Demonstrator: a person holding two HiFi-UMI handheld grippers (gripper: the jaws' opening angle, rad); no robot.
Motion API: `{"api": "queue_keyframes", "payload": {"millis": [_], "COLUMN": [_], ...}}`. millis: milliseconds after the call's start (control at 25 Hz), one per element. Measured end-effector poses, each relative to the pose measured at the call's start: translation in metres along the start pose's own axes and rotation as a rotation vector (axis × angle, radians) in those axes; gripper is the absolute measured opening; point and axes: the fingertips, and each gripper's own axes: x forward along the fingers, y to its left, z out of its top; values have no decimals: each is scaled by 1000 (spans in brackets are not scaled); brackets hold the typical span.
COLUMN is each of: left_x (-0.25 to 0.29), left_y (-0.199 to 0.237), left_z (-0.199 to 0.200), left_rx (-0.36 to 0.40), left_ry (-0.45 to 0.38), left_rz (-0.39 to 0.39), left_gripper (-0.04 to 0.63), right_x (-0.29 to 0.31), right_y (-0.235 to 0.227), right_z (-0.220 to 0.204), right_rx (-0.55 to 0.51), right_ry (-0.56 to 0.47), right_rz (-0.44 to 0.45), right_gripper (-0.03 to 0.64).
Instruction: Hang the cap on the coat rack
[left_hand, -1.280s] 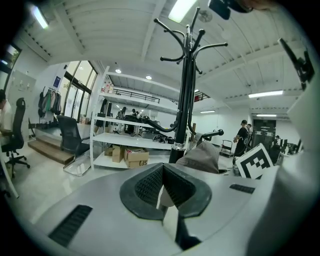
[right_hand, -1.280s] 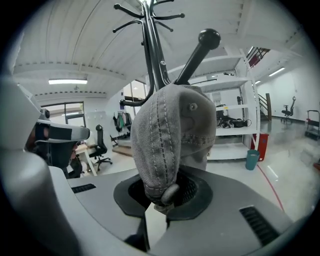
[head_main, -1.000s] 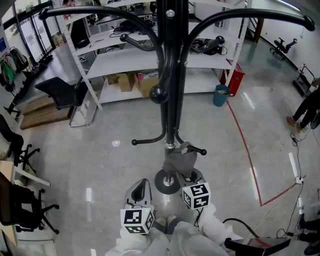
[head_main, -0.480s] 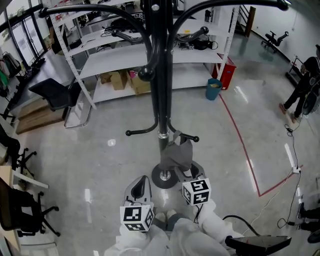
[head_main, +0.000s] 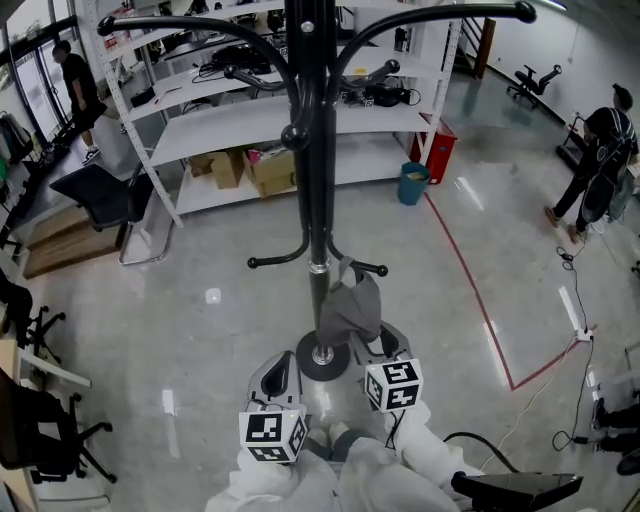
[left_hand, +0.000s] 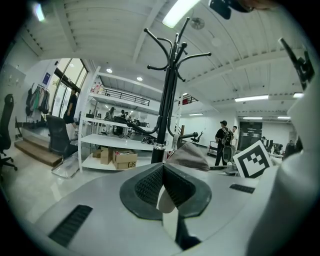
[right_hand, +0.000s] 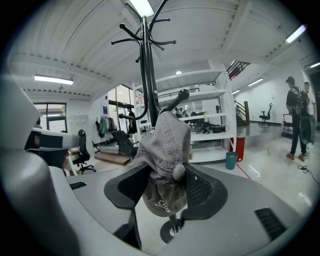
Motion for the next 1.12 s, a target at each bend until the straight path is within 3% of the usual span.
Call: {"api": "queue_keyframes", "payload": {"millis": [640, 1000, 1120], "left_x": [6, 3, 1], "left_y": [-21, -24, -22], "left_z": [-2, -3, -5], "left_rx": [-3, -3, -5], "left_ry": [-8, -8, -7], "left_rz": [-104, -138, -142], "left_gripper": [-6, -7, -6], "right_x": [-40, -45, -47], "right_y": [12, 53, 62], "right_z": [13, 9, 11], "right_rx": [11, 3, -11], "right_ry": [-72, -62, -68], "right_rz": [-64, 15, 17], "right_gripper": [198, 192, 108]}}
